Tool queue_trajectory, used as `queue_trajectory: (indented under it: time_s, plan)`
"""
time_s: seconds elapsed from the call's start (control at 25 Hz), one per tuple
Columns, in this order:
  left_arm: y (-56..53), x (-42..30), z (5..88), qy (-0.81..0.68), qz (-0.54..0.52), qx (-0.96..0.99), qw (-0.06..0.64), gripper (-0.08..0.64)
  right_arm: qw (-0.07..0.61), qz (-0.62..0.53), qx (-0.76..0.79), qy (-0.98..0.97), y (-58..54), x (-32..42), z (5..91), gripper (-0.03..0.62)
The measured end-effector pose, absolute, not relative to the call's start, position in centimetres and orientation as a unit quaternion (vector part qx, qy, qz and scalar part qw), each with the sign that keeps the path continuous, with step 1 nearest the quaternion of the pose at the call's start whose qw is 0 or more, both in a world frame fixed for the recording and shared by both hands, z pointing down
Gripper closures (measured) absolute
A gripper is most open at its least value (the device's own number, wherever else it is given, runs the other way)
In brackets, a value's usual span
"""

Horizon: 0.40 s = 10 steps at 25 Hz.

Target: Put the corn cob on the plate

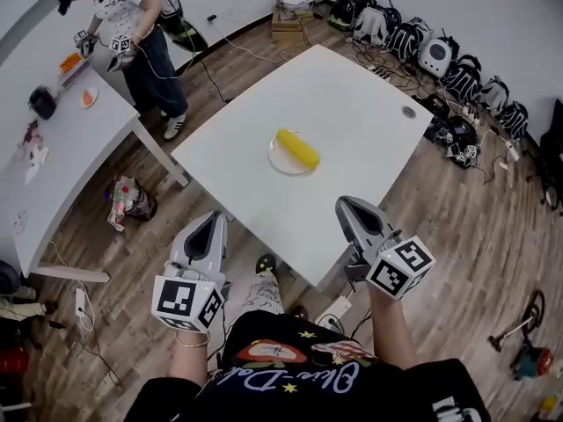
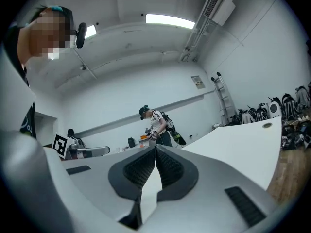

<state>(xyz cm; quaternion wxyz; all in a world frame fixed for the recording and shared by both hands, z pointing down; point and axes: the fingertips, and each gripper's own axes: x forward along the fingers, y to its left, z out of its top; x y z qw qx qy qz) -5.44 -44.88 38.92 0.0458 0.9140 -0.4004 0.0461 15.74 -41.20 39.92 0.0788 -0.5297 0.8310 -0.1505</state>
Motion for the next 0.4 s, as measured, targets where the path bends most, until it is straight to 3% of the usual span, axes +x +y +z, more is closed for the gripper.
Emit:
queue_trajectory:
  time_s: [0.4]
  plan:
    - [-41.9, -5.5, 37.8, -0.397, 0.041, 0.916, 0.041, 0.570, 0.073, -0.135, -0.525, 0.837, -37.6, 14.7, 38.1, 0.572]
